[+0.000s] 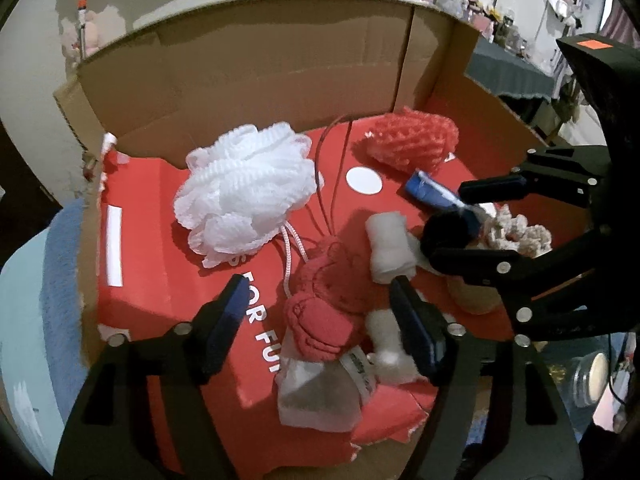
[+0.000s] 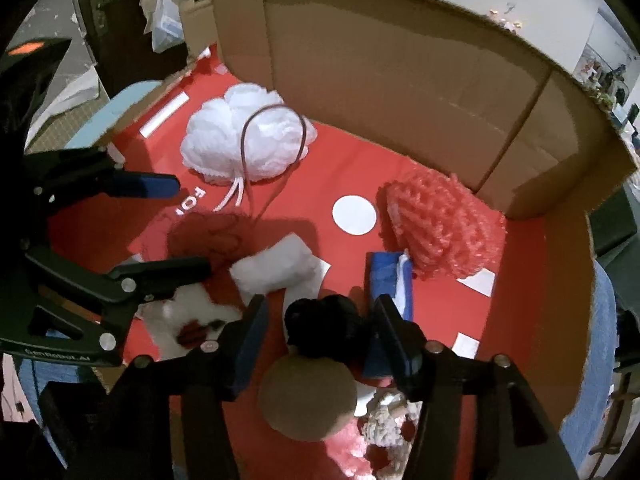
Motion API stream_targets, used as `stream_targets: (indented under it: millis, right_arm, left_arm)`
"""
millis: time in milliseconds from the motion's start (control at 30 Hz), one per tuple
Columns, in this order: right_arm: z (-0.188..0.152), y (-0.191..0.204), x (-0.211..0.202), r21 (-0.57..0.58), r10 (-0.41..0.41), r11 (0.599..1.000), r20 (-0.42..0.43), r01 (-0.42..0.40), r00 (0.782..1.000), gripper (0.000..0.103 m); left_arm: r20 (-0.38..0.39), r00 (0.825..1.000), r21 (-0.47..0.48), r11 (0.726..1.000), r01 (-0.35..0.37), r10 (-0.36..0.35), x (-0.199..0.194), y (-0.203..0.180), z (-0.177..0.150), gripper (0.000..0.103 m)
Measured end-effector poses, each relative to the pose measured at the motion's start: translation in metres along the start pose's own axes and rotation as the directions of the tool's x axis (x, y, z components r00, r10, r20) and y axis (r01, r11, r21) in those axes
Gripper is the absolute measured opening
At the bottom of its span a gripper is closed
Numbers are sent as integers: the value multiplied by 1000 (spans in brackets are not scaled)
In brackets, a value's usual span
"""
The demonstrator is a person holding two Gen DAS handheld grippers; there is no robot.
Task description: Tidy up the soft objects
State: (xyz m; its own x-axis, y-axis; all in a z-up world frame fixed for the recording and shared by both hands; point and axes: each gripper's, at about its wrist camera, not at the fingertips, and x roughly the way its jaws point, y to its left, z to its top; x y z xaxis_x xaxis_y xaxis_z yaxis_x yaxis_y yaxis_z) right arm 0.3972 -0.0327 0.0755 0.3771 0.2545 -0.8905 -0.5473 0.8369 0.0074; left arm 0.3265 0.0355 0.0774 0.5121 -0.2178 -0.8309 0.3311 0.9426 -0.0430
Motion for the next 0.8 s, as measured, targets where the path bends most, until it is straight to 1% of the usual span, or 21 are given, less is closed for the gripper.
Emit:
stream_targets:
  millis: [33, 100, 167, 233, 267, 300, 367, 433, 533, 600, 633, 667, 733, 800]
  right_arm:
    - [-1, -1, -4, 9, 4, 1000, 6, -4, 1000, 63]
    - [-4, -4, -14, 26, -5, 1000, 31, 4, 1000, 72]
    - [-7, -6, -24, 39, -11, 999, 53, 9, 999, 75]
    - [-12, -9, -36, 58, -12, 998, 77, 8, 997, 78]
    - [-15, -11, -43, 69, -19, 998, 88, 13, 996, 83]
    - [-18, -12, -49, 79, -28, 997, 100, 20, 995, 86]
    - [-24, -11, -63, 91, -46, 995, 131, 34, 990, 90]
    - [-30, -12, -75, 104, -68, 993, 156, 52, 985, 93]
    - [-43, -9, -90, 130, -92, 989, 192, 67, 977, 97]
    - [-52, -8, -98, 151, -123, 984, 213, 92, 969, 100]
    - [-57, -8, -102, 159, -145, 981, 226, 110, 963, 101]
    - [-62, -7, -105, 169, -165, 977, 238, 126, 957, 103]
    - [-73, -8, -108, 206, -212, 965, 264, 160, 941, 103]
    - [-82, -10, -108, 239, -253, 953, 295, 185, 922, 103]
  left_arm:
    - [16, 1000, 1, 1000, -2, 2, -6, -3, -1, 74]
    - [36, 999, -1, 1000, 0, 0, -15, -8, -2, 75]
    - [60, 998, -7, 1000, 6, -6, -26, -13, -3, 77]
    - [89, 996, -10, 1000, 11, -10, -36, -18, -5, 80]
    - [104, 995, -8, 1000, 9, -8, -41, -21, -6, 81]
    - [118, 993, -8, 1000, 4, -3, -45, -25, -7, 82]
    - [154, 988, -9, 1000, -1, 2, -56, -31, -12, 83]
    - [180, 984, -17, 1000, 3, 0, -63, -38, -16, 87]
    - [240, 971, -30, 1000, -9, 16, -73, -45, -22, 90]
    - [279, 960, -33, 999, -33, 41, -78, -49, -27, 92]
    - [304, 951, -41, 998, -50, 60, -80, -51, -31, 93]
    - [320, 945, -47, 997, -57, 69, -81, -51, -33, 94]
    - [349, 934, -63, 996, -64, 82, -81, -51, -36, 95]
    - [376, 919, -80, 993, -92, 116, -77, -50, -38, 95]
